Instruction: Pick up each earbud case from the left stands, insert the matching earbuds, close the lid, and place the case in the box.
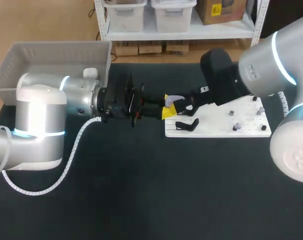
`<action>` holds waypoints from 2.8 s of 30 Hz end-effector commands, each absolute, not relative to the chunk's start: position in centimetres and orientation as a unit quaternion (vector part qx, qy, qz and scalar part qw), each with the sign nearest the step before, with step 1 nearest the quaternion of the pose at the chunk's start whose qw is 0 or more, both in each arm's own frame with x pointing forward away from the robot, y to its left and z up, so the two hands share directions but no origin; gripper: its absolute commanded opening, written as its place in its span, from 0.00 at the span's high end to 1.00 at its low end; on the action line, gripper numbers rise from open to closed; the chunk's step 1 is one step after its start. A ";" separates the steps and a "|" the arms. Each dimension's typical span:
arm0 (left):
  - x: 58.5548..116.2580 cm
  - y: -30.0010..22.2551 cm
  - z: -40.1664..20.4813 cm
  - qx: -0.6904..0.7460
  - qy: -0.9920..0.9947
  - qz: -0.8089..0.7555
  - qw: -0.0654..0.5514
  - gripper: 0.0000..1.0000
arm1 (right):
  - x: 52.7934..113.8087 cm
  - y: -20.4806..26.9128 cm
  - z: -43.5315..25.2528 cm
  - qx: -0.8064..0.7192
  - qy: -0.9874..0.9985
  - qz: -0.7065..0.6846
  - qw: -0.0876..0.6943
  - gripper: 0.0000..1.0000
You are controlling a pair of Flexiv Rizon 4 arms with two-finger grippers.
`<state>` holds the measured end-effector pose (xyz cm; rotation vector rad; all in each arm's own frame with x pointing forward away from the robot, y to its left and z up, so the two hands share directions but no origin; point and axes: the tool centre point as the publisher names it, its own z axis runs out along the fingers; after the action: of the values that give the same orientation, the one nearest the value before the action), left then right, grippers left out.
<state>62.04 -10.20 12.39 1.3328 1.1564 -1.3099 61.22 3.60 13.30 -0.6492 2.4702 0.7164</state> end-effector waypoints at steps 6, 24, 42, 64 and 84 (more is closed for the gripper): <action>62.0 -10.2 12.3 0.540 0.468 -0.530 0.456 1.00 | 61.5 3.0 13.2 -0.228 0.906 0.259 0.247 0.00; 62.0 -10.2 12.3 0.540 0.468 -0.530 0.456 1.00 | 62.5 2.4 13.1 -0.220 0.909 0.255 0.244 0.00; 62.0 -10.2 12.5 0.544 0.461 -0.528 0.461 1.00 | 63.0 0.7 16.7 -0.229 0.909 0.184 0.295 0.00; 61.6 -10.6 13.2 0.561 0.432 -0.508 0.491 1.00 | 63.2 -8.2 17.0 -0.288 0.937 0.023 0.195 0.00; 61.6 -10.6 13.2 0.561 0.432 -0.508 0.491 1.00 | 64.2 -12.1 14.2 -0.268 0.953 -0.006 0.142 0.00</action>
<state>61.77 -10.58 13.26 1.3647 1.0478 -1.2386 64.16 -12.17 14.15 -0.7741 2.7494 -0.0175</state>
